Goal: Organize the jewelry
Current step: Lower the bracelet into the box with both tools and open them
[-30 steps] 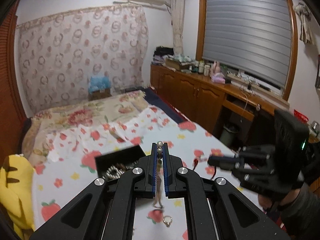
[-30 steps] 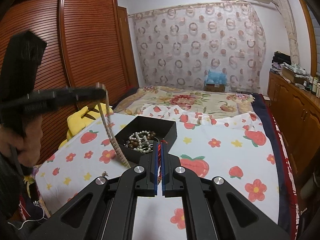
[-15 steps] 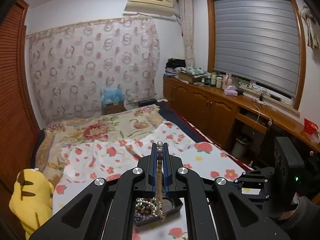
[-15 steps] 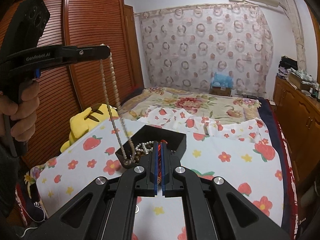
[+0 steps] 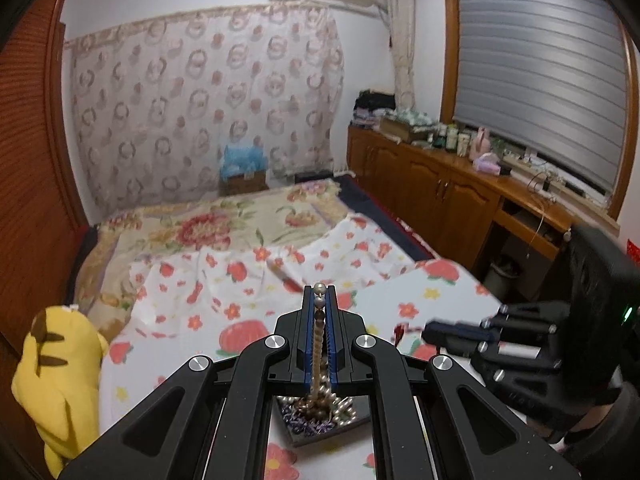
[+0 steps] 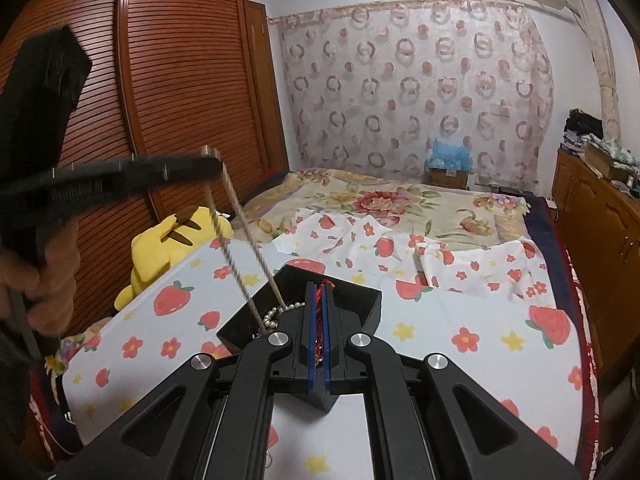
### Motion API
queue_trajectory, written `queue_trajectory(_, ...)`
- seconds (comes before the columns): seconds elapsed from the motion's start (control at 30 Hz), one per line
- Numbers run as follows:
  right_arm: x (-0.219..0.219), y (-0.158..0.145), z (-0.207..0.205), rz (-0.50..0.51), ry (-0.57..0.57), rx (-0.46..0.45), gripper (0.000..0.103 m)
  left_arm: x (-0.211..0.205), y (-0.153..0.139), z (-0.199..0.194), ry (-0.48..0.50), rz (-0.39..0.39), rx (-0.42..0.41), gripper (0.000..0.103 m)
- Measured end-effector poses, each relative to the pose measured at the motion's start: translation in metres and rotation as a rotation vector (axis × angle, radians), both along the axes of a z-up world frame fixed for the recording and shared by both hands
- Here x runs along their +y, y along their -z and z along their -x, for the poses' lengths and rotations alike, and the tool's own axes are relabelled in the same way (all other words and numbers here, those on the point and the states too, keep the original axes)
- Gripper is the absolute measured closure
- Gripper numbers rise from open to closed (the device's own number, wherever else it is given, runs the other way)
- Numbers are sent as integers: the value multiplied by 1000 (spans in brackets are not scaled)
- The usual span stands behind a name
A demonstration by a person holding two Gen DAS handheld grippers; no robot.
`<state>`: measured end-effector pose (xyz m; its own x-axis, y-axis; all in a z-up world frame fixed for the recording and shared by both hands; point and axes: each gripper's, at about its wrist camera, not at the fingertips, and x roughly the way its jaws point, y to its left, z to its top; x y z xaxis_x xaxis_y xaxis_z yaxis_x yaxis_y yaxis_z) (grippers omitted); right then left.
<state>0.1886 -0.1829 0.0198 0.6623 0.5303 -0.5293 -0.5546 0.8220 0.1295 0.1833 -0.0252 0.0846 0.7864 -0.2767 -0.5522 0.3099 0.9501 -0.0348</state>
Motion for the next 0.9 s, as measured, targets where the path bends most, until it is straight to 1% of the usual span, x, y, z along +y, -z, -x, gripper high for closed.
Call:
queue_trajectory(0.17, 10, 8, -21, 0, 0, 23, 100, 5, 25, -10, -15, -6, 39, 99)
queue_trajectory(0.37, 20, 18, -30, 39, -2, 29, 100, 7, 34, -10, -9, -11, 61, 98)
queue_trajectory(0.43, 21, 20, -32, 45, -1, 33, 99, 10, 36, -9, -12, -11, 61, 95)
queue_trajectory(0.47, 22, 21, -32, 50, 0, 33, 99, 11, 37, -8, -15, -8, 59, 90)
queue_trajectory(0.5, 23, 21, -33, 56, 3, 32, 99, 12, 38, -7, -18, -3, 58, 82)
queue_trajectory(0.57, 24, 22, -34, 65, 4, 32, 99, 17, 40, -3, -26, 11, 53, 71)
queue_trajectory(0.67, 25, 22, -36, 64, 3, 38, 99, 26, 50, 6, -32, 32, 57, 69)
queue_trajectory(0.77, 26, 26, -40, 77, 6, 49, 99, 31, 62, 13, -44, 22, 69, 67)
queue_trajectory(0.8, 27, 27, -41, 87, 10, 53, 98, 33, 66, 15, -47, 16, 75, 66)
queue_trajectory(0.87, 27, 28, -43, 91, 9, 55, 82, 36, 74, 18, -47, 6, 86, 64)
queue_trajectory(0.9, 28, 28, -43, 90, 10, 52, 80, 37, 77, 20, -48, 3, 89, 64)
